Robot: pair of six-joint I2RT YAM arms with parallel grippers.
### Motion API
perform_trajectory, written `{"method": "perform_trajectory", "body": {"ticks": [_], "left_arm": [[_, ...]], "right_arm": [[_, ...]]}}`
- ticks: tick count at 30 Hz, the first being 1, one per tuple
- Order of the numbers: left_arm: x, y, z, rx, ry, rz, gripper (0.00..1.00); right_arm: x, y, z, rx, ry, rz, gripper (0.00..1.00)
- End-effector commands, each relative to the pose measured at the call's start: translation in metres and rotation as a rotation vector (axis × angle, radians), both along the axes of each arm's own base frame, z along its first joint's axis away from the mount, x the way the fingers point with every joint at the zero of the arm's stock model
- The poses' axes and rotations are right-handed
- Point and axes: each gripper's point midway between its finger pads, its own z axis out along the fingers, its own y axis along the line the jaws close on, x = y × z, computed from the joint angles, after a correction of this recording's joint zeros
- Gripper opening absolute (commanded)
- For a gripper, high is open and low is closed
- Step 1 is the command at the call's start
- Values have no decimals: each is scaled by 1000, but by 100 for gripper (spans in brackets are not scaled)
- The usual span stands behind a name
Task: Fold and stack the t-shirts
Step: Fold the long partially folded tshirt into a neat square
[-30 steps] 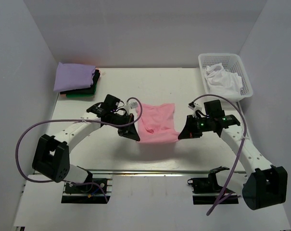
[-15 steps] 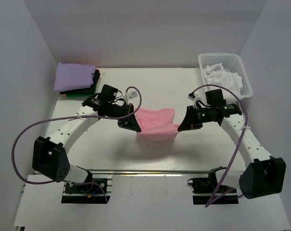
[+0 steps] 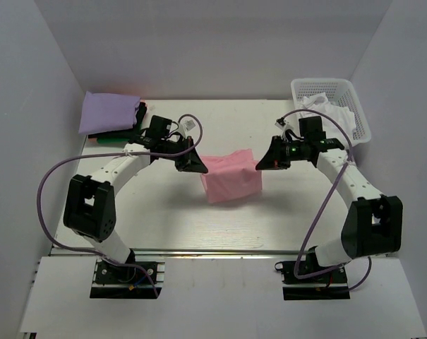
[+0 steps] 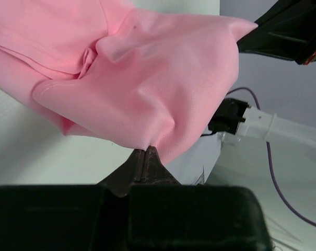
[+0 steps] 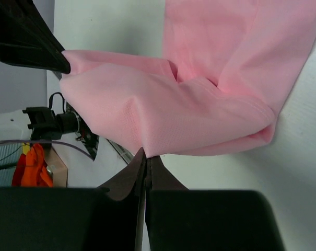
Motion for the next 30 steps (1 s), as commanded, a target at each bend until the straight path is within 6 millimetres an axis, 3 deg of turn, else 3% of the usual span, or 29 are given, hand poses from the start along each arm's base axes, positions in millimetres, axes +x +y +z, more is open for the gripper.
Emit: {"method": "perform_trajectory", "body": {"ticks": [1,4,5,6,14,16,18,19,21,22,24,25,28,30], "left_arm": [[28,-6,23,-79,-72,37,0],[43,-3,21,-95,-82,72,0],[47,-1,23,-101,-87,85,0],[50,-1,23,-101,-89,86,0],[79,7,-1,-96,-32,156,0],[95,8,6,-126,-84,186,0],[105,9,-3,-132,-68,221,0],[115,12,-7,-133,-73,232,0],[118,11,-15,-130,-50,237,0],[126,13,-13,-136,-69,245,0],[131,13,-18,-138,-56,263,0],[136,17,-24,-131,-54,281,0],[145,24,-28,-123,-43,324,0],[159,37,-31,-106,-66,377,3]], "right_arm": [[34,4,12,28,-76,-23,0],[52,5,6,29,-65,-23,0],[59,6,13,31,-88,-25,0],[65,7,0,25,-50,-24,0],[124,8,-8,-19,-93,-47,0],[135,10,-20,-25,-82,-40,0],[148,12,-14,-18,-105,-40,0],[151,15,-27,-14,-82,-27,0],[164,18,-23,-5,-111,-27,0],[169,20,-35,-6,-92,-26,0],[183,25,-28,20,-146,-13,0],[187,28,-42,29,-123,-10,0],[204,43,-31,132,-179,29,0],[217,52,-35,193,-206,57,8]]}}
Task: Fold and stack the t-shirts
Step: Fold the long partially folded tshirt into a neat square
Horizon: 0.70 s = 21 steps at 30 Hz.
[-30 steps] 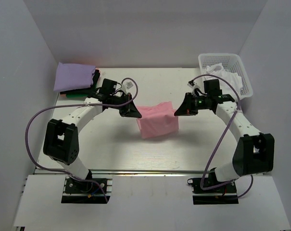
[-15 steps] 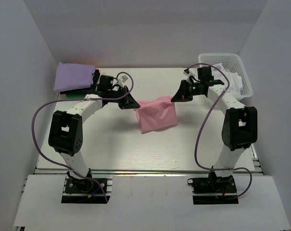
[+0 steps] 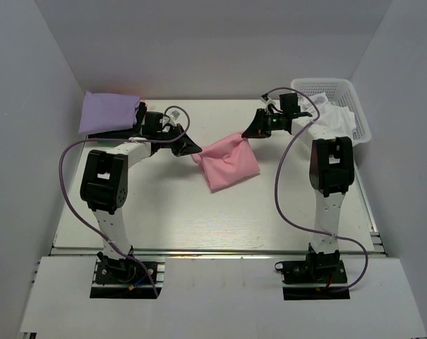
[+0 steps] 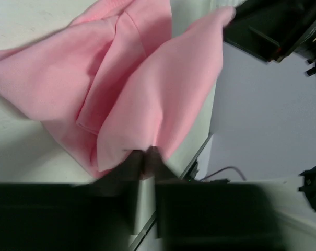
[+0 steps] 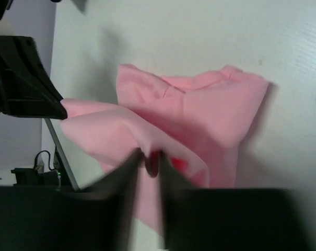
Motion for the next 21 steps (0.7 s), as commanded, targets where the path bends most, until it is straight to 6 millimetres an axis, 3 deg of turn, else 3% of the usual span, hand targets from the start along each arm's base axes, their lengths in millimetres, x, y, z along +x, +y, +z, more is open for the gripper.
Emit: {"method": "perform_trajectory", "body": {"ticks": [1,2,3,5,7,9,10,13,14,17,18,21], "left_arm": [[36,16,24,7,-103,93,57],[40,24,16,28,-66,120,84],[42,24,19,26,-75,121,99],[47,31,17,40,-77,150,100],[54,39,36,54,-138,181,100],[57,47,41,106,-161,223,100],[54,43,54,113,-206,216,100],[55,37,64,145,-301,187,100],[51,26,66,117,-306,143,100],[48,10,61,93,-312,84,100],[47,5,48,102,-295,69,100],[46,-13,38,99,-291,33,100]], "right_arm": [[36,23,45,183,-170,63,63],[44,26,42,199,-177,65,90],[49,29,54,236,-190,99,90],[51,31,61,236,-200,99,90],[54,28,63,210,-217,69,90],[47,20,75,165,-254,46,90],[42,17,64,135,-226,26,90],[24,15,67,74,-247,30,90],[15,16,56,63,-208,41,90],[-2,25,55,58,-206,90,90],[-8,30,52,50,-199,115,90],[-18,43,43,52,-167,154,90]]}}
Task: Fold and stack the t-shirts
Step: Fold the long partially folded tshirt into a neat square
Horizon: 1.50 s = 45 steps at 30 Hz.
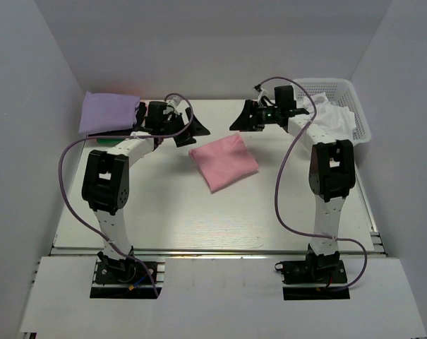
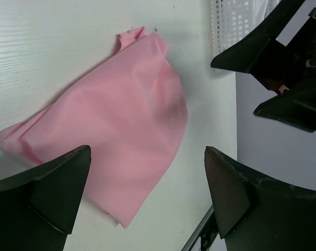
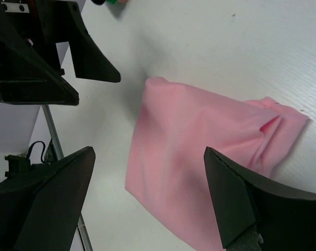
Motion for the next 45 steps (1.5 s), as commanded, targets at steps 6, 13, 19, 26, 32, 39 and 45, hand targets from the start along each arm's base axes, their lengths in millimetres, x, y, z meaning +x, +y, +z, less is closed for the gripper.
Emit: {"method": "perform_trajectory", "body": {"ticks": [6,13,19,26,32,39,45], "left_arm": [[6,-25,-37,24,5,-57,100],[-8,3,-101,116,149,9,100],[-10,11,-132,192,212,13,100],[27,7,-105,223,57,-25,100],[62,-8,-44,276,-144,-104,100],[48,14,-4,353,-206,-36,100],[15,12,-8,300,-178,-73,100]], "right_arm": [[-36,42,-49,-7,183,72,90],[-30,6,-128,-20,434,-105,90],[-31,0,-158,3,445,-95,90],[-41,1,-126,-22,390,-78,90],[-71,15,-62,-77,207,26,90],[-64,15,-19,-80,67,-12,90],[-25,32,-21,2,77,-21,90]]}}
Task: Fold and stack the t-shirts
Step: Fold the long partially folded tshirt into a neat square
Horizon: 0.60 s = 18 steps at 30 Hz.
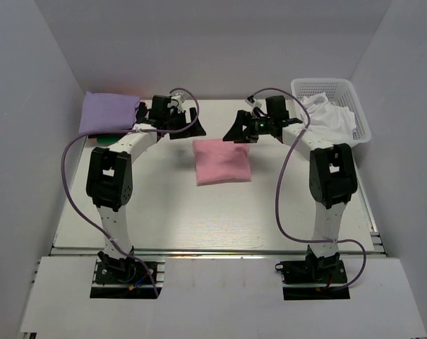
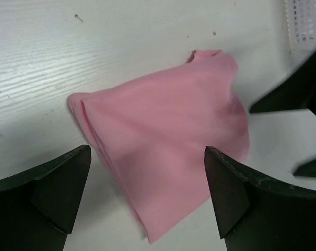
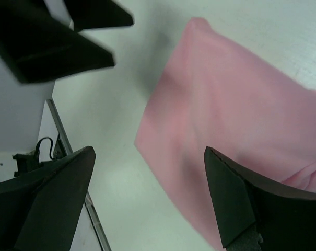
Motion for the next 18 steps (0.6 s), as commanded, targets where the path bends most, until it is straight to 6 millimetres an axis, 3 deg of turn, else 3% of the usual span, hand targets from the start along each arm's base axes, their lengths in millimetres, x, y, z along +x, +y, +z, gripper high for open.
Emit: {"method": "perform_trajectory", "body": {"ticks": [1,4,7,8,11,12,15,18], "left_arm": [[-18,-4,12,-31,-12,-43,100],[-27,-5,3,-41,30,-54,100],[-37,0,4,-30,40,-44,100],[-42,1,2,-27,55,-44,100],[-48,7,5,1,46,-37,100],[-48,8,5,7,39,-43,100],[-57,10,-3,21,68,-49,100],[-59,11,-10,25,86,-49,100]], "right_arm": [[35,7,-10,48,-10,-36,90],[59,13,-19,58,-3,-51,90],[79,12,-46,34,-4,-91,90],[82,7,-71,17,38,-104,90],[96,-4,-80,28,43,-130,90],[99,-9,-93,36,62,-124,90],[100,-6,-92,92,60,-59,90],[98,-1,-69,116,-12,-3,90]]}}
